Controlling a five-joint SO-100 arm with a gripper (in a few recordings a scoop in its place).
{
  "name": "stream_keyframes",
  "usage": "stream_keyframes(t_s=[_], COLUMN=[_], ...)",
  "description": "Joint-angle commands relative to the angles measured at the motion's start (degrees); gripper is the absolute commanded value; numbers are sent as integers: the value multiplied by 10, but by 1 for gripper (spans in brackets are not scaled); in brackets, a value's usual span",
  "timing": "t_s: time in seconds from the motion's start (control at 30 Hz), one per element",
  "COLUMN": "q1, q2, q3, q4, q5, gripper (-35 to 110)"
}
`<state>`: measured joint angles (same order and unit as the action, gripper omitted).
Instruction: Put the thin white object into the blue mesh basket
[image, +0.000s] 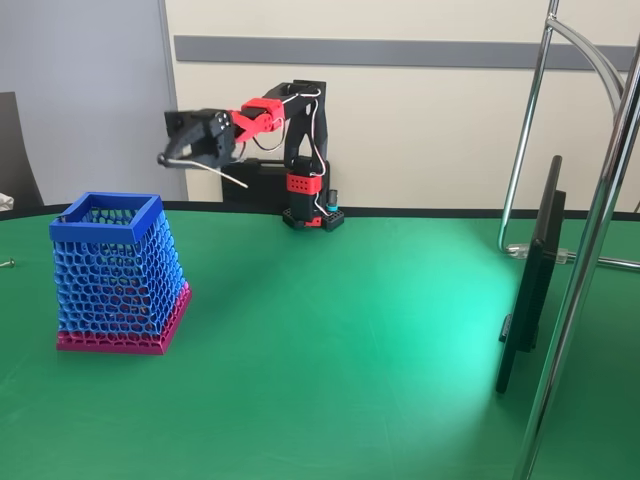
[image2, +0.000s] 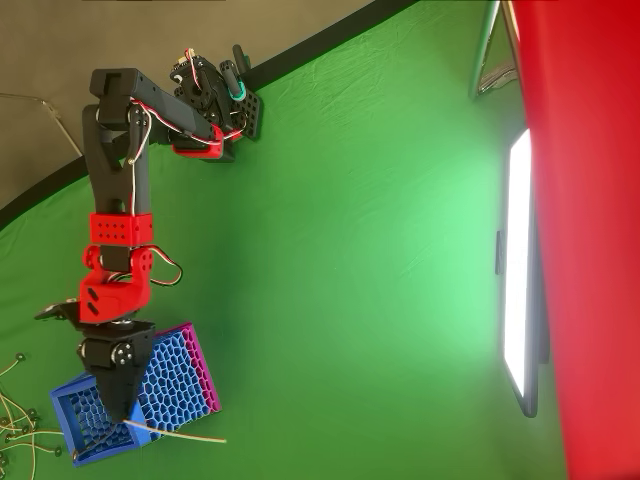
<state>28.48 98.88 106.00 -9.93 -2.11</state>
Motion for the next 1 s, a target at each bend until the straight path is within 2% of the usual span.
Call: stream_keyframes(t_s=[0.0, 0.2, 0.5, 0.7, 0.97], q1=[20, 69, 150, 197, 193], q2=[30, 32, -2, -41, -59], q3=[21, 82, 61, 4, -58], q4=[-120, -282, -324, -255, -40], q5=[-110, -292, -468, -525, -451], gripper=[0, 0, 0, 0, 0])
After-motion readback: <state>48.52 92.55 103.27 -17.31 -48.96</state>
